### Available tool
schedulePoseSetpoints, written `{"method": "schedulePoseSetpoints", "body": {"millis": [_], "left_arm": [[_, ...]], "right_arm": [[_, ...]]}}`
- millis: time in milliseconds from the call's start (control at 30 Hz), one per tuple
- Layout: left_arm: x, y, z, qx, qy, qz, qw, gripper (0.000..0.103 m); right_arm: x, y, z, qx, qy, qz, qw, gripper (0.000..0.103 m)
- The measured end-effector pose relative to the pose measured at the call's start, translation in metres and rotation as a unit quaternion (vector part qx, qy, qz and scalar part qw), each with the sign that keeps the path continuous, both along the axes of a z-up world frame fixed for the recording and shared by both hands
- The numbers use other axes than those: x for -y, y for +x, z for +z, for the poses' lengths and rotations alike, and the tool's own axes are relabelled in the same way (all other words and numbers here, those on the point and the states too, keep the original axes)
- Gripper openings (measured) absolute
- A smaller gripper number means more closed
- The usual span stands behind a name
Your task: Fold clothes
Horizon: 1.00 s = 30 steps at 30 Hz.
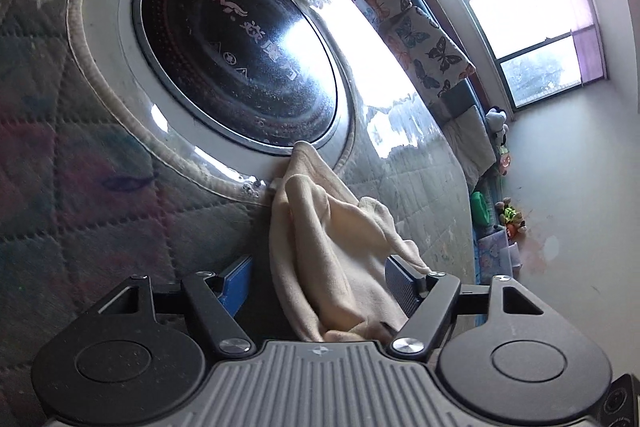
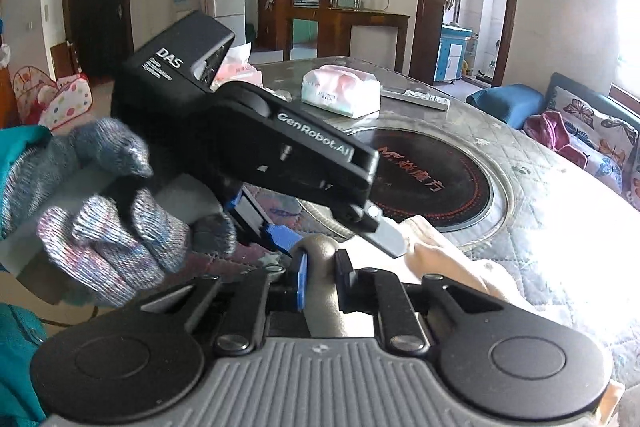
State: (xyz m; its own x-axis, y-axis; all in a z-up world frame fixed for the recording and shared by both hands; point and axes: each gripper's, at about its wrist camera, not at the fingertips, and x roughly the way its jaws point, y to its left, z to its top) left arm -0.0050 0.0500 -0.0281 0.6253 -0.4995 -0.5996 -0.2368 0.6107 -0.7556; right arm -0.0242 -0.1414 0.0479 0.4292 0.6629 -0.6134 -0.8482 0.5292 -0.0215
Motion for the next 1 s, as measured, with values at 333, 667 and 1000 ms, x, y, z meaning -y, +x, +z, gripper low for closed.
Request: {"method": "schedulePoseSetpoints", "body": {"millis": [333,667,1000], "left_arm": [[0.001,0.006,-0.012,-0.008,0.008,-0.01,0.9999,0.019],[0.007,0.005,-0.005,0.011,0.046,-0.024,0.9986,0.019],[0.015,0.007,-0.002,0.012,0.078,-0.032,0.9964,0.02]], "right_arm": [[0.015,-0.002,-0.004,-0.027,0.016,-0.011,0.999,0.016],[0.093,0.006,-0.004,-0.027,0.03,-0.162,0.986,0.021],[0.184,0.031,-0.028,-0.053,0.04,-0.34,0.938,0.028]]}}
